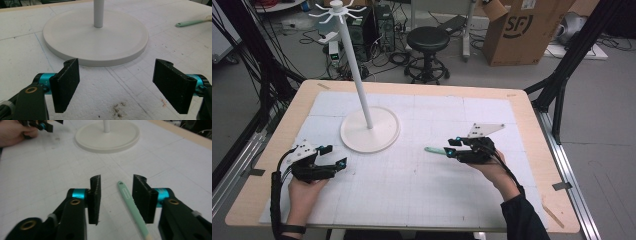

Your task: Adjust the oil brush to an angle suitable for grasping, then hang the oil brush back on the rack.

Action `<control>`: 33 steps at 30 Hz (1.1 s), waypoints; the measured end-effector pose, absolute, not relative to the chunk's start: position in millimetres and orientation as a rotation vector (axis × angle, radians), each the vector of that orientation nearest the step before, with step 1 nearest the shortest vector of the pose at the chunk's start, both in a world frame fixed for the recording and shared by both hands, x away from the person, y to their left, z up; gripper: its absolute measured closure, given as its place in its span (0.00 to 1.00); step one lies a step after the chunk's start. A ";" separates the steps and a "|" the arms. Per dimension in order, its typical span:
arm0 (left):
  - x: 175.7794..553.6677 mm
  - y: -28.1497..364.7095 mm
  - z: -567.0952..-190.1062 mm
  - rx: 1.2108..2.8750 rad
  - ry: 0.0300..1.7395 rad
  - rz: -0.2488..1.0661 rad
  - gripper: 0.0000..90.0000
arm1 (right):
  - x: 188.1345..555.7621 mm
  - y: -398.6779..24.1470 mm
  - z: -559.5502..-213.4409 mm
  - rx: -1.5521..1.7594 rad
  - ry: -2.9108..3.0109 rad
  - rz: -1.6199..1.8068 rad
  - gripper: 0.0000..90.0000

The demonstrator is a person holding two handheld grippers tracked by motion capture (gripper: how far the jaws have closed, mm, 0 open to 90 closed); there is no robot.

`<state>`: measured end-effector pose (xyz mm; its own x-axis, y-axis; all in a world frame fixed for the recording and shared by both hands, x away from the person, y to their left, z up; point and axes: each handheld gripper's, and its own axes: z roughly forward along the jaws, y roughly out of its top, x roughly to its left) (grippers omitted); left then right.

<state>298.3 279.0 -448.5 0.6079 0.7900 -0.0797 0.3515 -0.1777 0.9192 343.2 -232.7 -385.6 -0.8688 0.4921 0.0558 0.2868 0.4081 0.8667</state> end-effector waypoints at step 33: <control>297.5 278.4 -448.4 1.778 0.920 0.521 0.25 | 326.3 -297.7 -391.7 0.873 2.281 1.455 0.25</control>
<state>297.5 278.4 -448.4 0.6140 0.7861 -0.0706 0.3433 -0.1855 0.9207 326.3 -297.7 -391.7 -0.7714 0.6324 0.0712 0.3314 0.3037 0.8933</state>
